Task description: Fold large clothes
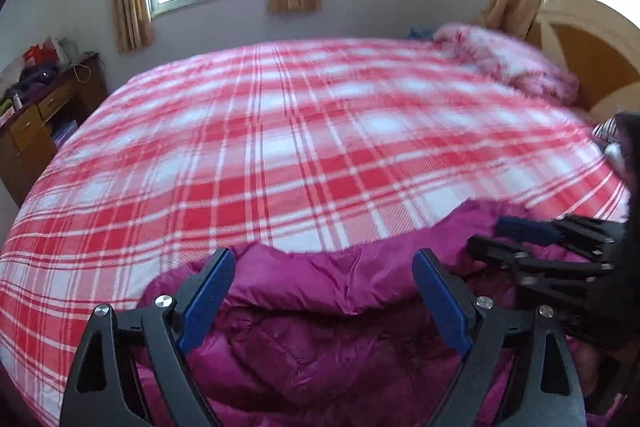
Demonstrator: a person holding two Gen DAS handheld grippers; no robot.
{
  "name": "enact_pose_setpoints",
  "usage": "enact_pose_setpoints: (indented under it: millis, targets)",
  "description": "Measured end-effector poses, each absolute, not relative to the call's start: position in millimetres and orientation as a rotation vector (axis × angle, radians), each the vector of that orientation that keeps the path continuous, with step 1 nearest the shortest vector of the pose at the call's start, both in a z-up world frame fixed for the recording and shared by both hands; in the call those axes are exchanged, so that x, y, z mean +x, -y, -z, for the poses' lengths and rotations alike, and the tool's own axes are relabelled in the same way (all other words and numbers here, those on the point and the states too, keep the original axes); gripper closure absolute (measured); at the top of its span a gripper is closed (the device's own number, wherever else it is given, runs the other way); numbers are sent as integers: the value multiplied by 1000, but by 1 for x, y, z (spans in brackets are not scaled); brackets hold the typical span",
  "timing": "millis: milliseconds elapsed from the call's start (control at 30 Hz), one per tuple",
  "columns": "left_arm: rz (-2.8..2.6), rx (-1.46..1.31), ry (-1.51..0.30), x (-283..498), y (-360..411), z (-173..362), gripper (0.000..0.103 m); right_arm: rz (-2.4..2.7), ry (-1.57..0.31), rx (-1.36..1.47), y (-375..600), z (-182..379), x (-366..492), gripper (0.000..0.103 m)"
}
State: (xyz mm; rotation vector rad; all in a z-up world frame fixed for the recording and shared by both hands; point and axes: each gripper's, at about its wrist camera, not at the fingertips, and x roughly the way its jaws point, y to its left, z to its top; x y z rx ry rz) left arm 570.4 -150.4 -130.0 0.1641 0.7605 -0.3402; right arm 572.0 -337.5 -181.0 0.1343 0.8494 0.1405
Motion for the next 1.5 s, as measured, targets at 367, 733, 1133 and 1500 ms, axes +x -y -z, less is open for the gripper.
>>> enact_pose_setpoints:
  millis: [367, 733, 1133, 1500]
  targets:
    - [304, 159, -877, 586, 150, 192, 11, -131, -863, 123, 341, 211, 566, 59]
    - [280, 210, -883, 589, 160, 199, 7, -109, -860, 95, 338, 219, 569, 59]
    - [283, 221, -887, 590, 161, 200, 4, -92, -862, 68, 334, 221, 569, 59]
    - [289, 223, -893, 590, 161, 201, 4, -92, -863, 68, 333, 222, 570, 58]
